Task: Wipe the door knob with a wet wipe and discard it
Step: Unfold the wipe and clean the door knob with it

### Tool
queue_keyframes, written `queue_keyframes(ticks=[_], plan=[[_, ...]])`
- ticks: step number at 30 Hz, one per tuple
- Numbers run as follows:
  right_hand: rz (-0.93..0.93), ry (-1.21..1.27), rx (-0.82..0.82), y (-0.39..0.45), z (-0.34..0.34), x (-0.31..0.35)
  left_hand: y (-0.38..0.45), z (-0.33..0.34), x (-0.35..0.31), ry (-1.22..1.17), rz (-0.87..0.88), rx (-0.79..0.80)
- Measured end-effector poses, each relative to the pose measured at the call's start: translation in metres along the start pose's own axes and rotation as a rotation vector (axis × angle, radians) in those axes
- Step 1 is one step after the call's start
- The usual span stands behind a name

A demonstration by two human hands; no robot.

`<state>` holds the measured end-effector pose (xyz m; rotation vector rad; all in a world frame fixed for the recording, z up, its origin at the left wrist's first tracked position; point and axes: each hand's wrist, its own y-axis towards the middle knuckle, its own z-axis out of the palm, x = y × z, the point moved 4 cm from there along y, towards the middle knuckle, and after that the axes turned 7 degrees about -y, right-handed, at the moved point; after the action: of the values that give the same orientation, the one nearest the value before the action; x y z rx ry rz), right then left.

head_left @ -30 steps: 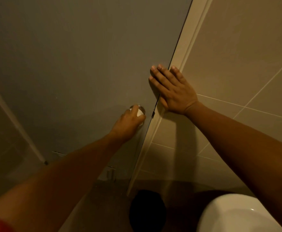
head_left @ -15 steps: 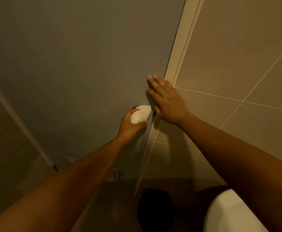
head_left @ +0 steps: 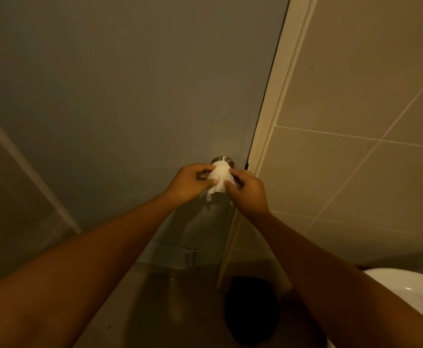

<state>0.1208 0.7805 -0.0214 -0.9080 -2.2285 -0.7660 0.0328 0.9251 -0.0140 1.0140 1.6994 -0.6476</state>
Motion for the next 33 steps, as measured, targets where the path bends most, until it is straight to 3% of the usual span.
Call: queue_keyframes(ticks=[6,14,17,20,24,27,31,33], plan=[[0.001,-0.05,-0.063,-0.009,0.003,0.001,0.007,-0.004,-0.011,0.209,0.15,0.065],[-0.087,-0.309,0.076,0.01,0.003,0.015,0.008,0.006,-0.002,0.096,0.046,0.04],[-0.008,-0.206,0.001,0.004,0.007,0.009,0.009,0.002,-0.004,0.114,0.102,0.03],[0.09,0.002,-0.08,-0.008,0.017,0.004,0.01,0.0,-0.014,0.296,0.265,0.041],[0.084,0.022,-0.093,-0.013,0.022,0.005,0.01,0.003,-0.02,0.399,0.352,0.095],[0.05,-0.061,-0.063,-0.006,0.016,0.008,0.01,0.003,-0.015,0.356,0.274,0.077],[-0.054,-0.312,0.023,0.009,0.003,0.018,0.011,0.009,-0.002,0.224,0.024,0.128],[-0.108,-0.397,0.059,0.014,0.002,0.022,0.007,0.009,0.001,0.126,0.005,0.082]])
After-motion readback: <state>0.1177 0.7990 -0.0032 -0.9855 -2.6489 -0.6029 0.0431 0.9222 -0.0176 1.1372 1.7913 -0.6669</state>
